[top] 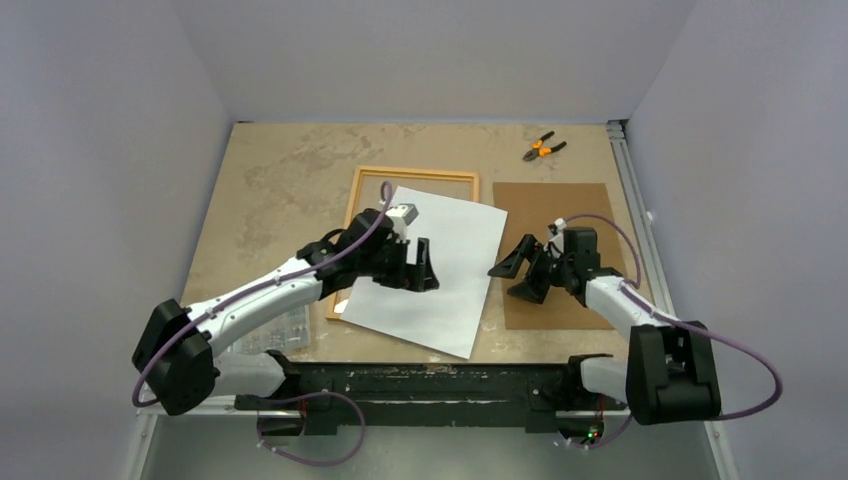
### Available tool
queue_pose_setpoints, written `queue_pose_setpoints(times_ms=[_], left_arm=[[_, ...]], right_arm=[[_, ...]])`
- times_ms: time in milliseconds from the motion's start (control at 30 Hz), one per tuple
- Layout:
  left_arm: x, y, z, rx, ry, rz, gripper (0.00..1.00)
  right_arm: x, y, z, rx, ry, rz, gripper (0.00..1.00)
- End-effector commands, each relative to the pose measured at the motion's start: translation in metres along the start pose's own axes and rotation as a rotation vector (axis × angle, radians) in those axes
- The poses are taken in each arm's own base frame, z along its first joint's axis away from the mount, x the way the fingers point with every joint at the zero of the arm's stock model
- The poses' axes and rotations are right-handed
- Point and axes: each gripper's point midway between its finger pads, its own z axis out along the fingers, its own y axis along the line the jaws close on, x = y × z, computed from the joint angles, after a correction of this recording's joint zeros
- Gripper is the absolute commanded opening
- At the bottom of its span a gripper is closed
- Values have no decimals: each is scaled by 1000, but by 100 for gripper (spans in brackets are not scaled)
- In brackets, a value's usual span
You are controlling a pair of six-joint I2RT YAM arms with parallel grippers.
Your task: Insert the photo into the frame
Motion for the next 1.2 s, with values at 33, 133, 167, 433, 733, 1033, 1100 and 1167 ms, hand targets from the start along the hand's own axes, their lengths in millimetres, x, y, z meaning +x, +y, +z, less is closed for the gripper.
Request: queue_pose_setpoints(times_ms=[33, 133, 167, 433, 733, 1033, 1100, 1167], left_arm=[[-2, 31, -17, 84, -71, -170, 86], [2, 61, -27, 69, -111, -257, 86], [2, 70, -32, 57, -123, -279, 86], [0, 111, -65, -18, -203, -353, 86], [-2, 118, -76, -39, -231, -359, 86], [4, 125, -79, -86, -231, -351, 86], [5, 126, -79, -92, -229, -351, 86], [5, 127, -79, -96, -227, -352, 86]], right_arm=[[-1, 19, 22, -111, -13, -23, 77], [2, 19, 34, -124, -5, -27, 74], [2, 19, 37, -129, -2, -27, 73], [-2, 26, 47, -196, -29, -45, 68], [-6, 49, 41, -346, -67, -39, 65], [-6, 76, 33, -473, -71, -62, 56], [-5, 79, 38, -469, -56, -68, 56], [-1, 80, 45, -459, -38, -74, 56]])
